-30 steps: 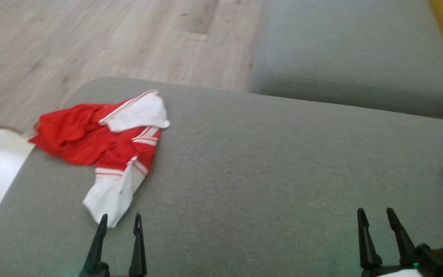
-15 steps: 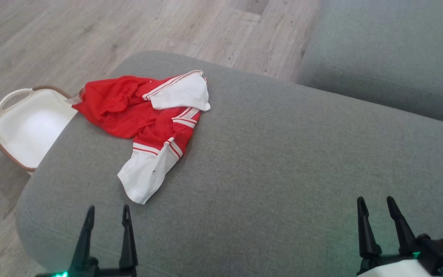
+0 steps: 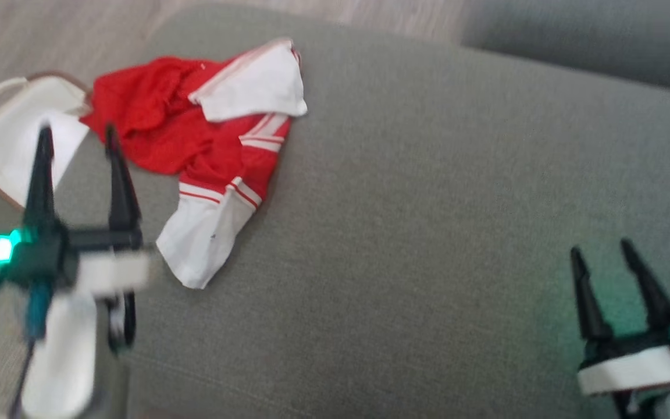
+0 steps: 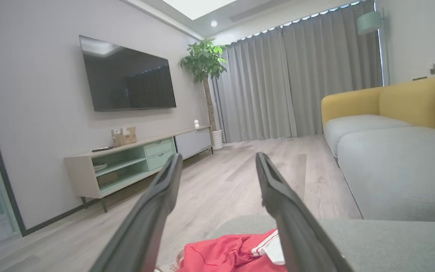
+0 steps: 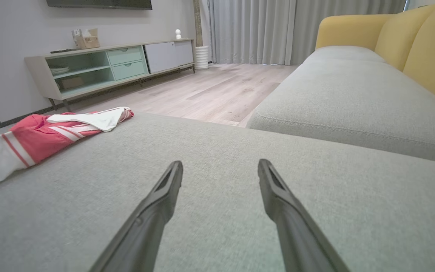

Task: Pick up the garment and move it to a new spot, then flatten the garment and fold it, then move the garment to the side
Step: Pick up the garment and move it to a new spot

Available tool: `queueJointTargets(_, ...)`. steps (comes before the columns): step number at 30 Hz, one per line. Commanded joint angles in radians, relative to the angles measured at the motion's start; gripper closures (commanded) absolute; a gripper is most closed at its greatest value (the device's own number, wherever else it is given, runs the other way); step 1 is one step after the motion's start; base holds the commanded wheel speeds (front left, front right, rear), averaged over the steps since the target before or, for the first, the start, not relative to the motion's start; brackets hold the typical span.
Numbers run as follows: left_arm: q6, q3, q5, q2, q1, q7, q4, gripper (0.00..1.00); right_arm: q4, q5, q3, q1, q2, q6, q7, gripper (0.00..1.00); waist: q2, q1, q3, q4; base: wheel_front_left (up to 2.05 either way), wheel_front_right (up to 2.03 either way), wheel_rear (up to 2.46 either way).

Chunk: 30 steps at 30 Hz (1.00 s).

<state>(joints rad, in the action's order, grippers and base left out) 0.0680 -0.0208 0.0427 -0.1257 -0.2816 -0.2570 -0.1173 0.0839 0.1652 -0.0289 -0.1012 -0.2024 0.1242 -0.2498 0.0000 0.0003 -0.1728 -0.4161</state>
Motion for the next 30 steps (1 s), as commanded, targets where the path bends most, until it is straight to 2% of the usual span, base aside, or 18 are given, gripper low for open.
queueJointTargets(1,-0.011,0.041,-0.003,-0.04,-0.1,-0.005,-0.03,0.0,-0.04,-0.009,-0.019,0.035,-0.047,0.007,-0.012,0.0,0.0,-0.0003,-0.108,0.021,0.0,0.0,0.0)
queueJointTargets(5,-0.047,0.024,-0.006,-0.078,-0.349,0.048,-0.263,0.0,-0.066,-0.011,-0.003,0.066,-0.121,0.007,-0.012,0.0,0.0,-0.0003,-0.2,0.032,0.0,0.0,0.0)
queueJointTargets(12,-0.124,0.023,0.078,-0.048,-0.666,0.247,-0.663,0.0,-0.112,-0.009,0.006,0.106,-0.216,0.007,-0.012,0.0,0.0,-0.0003,-0.314,0.057,0.0,0.0,0.0)
queueJointTargets(15,-0.154,0.018,0.107,-0.044,-0.728,0.317,-0.809,0.0,-0.123,-0.008,-0.001,0.118,-0.241,0.007,-0.012,0.0,0.0,-0.0003,-0.341,0.074,0.0,0.0,0.0)
queueJointTargets(18,-0.171,0.008,0.12,-0.037,-0.749,0.357,-0.889,0.0,-0.129,-0.006,-0.002,0.125,-0.254,0.007,-0.012,0.0,0.0,-0.0003,-0.352,0.084,0.0,0.0,0.0)
queueJointTargets(23,-0.195,-0.025,0.163,-0.016,-0.747,0.491,-1.055,0.0,-0.137,-0.004,-0.001,0.142,-0.266,0.007,-0.012,0.0,0.0,-0.0003,-0.36,0.103,0.0,0.0,0.0)
queueJointTargets(25,-0.198,-0.062,0.17,-0.018,-0.745,0.506,-1.07,0.0,-0.137,-0.004,-0.003,0.146,-0.262,0.007,-0.012,0.0,0.0,-0.0003,-0.358,0.108,0.0,0.0,0.0)
queueJointTargets(26,-0.198,-0.082,0.175,-0.025,-0.742,0.496,-1.068,0.69,-0.136,-0.004,-0.006,0.149,-0.258,0.007,-0.012,0.0,0.0,-0.0003,-0.353,0.112,0.0,0.0,0.0)
queueJointTargets(27,-0.198,-0.104,0.181,-0.031,-0.737,0.482,-1.062,1.0,-0.133,-0.004,-0.009,0.151,-0.252,0.007,-0.012,0.0,0.0,-0.0003,-0.346,0.115,0.0,0.0,0.0)
queueJointTargets(30,-0.198,-0.145,0.216,-0.072,-0.722,0.382,-1.023,1.0,-0.123,-0.003,-0.019,0.16,-0.223,0.007,-0.012,0.0,0.0,-0.0003,-0.314,0.131,0.0,0.0,0.0)
